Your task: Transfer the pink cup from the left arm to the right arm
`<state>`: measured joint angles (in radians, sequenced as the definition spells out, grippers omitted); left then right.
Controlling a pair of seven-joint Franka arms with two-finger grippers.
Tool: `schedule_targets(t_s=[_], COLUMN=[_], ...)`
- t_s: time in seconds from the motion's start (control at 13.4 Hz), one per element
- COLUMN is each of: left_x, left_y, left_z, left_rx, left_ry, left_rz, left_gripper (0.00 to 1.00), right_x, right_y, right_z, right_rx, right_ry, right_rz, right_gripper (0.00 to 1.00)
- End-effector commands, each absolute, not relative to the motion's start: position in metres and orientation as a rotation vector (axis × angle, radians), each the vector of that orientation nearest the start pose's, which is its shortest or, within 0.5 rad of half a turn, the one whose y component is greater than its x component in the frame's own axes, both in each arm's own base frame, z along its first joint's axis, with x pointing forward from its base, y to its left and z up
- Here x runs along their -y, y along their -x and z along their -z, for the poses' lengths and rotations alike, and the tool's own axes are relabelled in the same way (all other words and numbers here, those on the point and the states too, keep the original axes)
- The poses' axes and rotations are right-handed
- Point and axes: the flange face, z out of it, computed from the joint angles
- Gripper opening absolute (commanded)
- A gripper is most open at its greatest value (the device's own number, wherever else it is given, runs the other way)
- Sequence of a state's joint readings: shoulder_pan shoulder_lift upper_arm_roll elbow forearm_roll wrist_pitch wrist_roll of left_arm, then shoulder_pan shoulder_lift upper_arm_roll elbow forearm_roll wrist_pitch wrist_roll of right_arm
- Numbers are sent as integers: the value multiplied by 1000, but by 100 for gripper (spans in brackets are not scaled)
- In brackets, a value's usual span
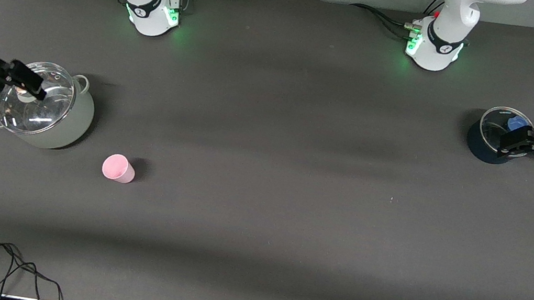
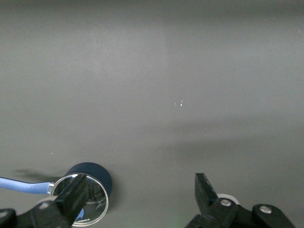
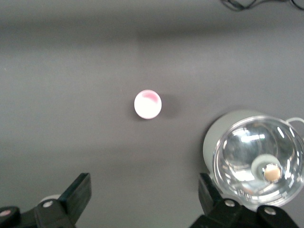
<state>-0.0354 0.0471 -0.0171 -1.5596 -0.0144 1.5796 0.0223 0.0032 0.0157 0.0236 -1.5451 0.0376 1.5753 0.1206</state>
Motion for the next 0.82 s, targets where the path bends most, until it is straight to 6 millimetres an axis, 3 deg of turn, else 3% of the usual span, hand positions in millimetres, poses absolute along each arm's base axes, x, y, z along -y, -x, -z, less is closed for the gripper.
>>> schedule_targets(t_s=[0.0, 0.37, 0.6, 0.75], left_x=[33, 33, 34, 36], left_y=[-566, -566, -567, -567], left_z=[-612, -610, -612, -612], left_rx=[-113, -113, -116, -121], left_ry=[3149, 3149, 3149, 3149], left_rz=[-17, -22, -15, -15], left_gripper=[100, 100, 100, 100], right_x=[-21, -28, -34, -41], right_y=[-551, -540, -530, -538], right_z=[-638, -664, -662, -659], right_rx=[-178, -153, -124, -115], right_ry=[3079, 3049, 3056, 3055], right_rz=[14, 122, 81, 117], right_gripper=[100, 100, 100, 100])
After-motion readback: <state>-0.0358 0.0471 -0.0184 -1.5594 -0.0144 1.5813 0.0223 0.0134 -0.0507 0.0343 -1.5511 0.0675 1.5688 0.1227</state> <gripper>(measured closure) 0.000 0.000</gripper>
